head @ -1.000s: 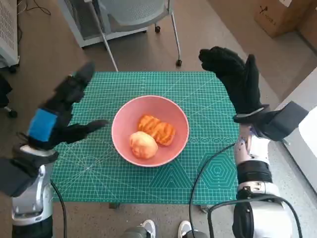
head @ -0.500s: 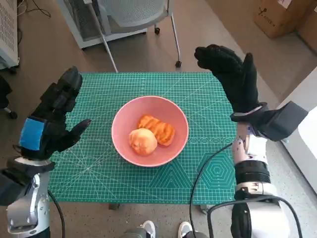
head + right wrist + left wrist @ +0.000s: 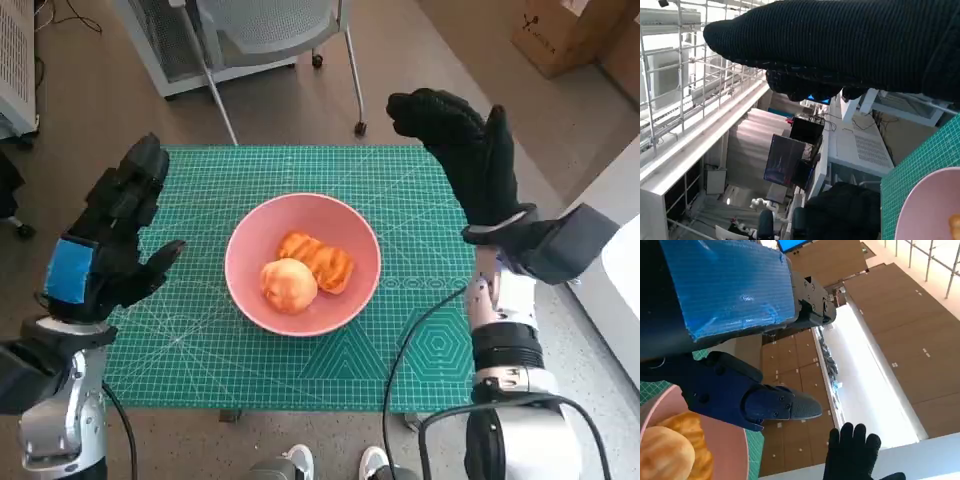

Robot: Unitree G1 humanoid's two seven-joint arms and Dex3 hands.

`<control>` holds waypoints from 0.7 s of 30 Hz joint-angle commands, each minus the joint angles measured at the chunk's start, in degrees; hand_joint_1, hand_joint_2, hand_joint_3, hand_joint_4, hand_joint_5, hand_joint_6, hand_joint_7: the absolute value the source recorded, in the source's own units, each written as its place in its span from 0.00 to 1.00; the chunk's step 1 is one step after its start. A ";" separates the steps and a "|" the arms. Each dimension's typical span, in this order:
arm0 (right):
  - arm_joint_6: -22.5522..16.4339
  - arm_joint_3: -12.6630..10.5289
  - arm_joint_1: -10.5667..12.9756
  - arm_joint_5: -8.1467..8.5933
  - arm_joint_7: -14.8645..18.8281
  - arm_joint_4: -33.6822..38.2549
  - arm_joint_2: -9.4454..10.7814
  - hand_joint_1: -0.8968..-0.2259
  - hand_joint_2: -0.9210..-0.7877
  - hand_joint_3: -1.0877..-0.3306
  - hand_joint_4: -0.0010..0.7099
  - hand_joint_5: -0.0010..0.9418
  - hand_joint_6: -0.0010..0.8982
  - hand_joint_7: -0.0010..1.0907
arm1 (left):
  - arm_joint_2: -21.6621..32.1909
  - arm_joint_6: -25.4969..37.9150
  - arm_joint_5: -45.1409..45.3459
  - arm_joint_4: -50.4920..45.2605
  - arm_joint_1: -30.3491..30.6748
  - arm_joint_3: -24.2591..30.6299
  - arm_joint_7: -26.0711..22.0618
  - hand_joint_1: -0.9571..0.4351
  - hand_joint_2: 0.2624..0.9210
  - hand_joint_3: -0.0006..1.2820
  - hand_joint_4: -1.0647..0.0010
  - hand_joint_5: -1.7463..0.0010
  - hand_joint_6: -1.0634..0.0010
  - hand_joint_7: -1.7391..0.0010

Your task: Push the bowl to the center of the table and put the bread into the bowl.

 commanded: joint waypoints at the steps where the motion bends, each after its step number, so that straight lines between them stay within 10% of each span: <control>1: -0.12 -0.05 0.24 -0.11 0.05 0.83 -0.47 0.33 0.00 0.57 0.33 0.00 0.39 0.00 | -0.22 -0.22 -0.99 0.45 -0.90 -0.42 -0.43 0.24 1.00 0.22 0.90 1.00 0.74 1.00; 21: -1.07 0.53 -0.12 -0.88 -0.75 1.46 0.24 0.33 0.00 0.57 0.31 0.00 0.39 0.00 | 0.35 -0.21 -1.26 2.60 -4.60 -1.34 -0.76 0.24 1.00 0.21 0.90 1.00 0.76 1.00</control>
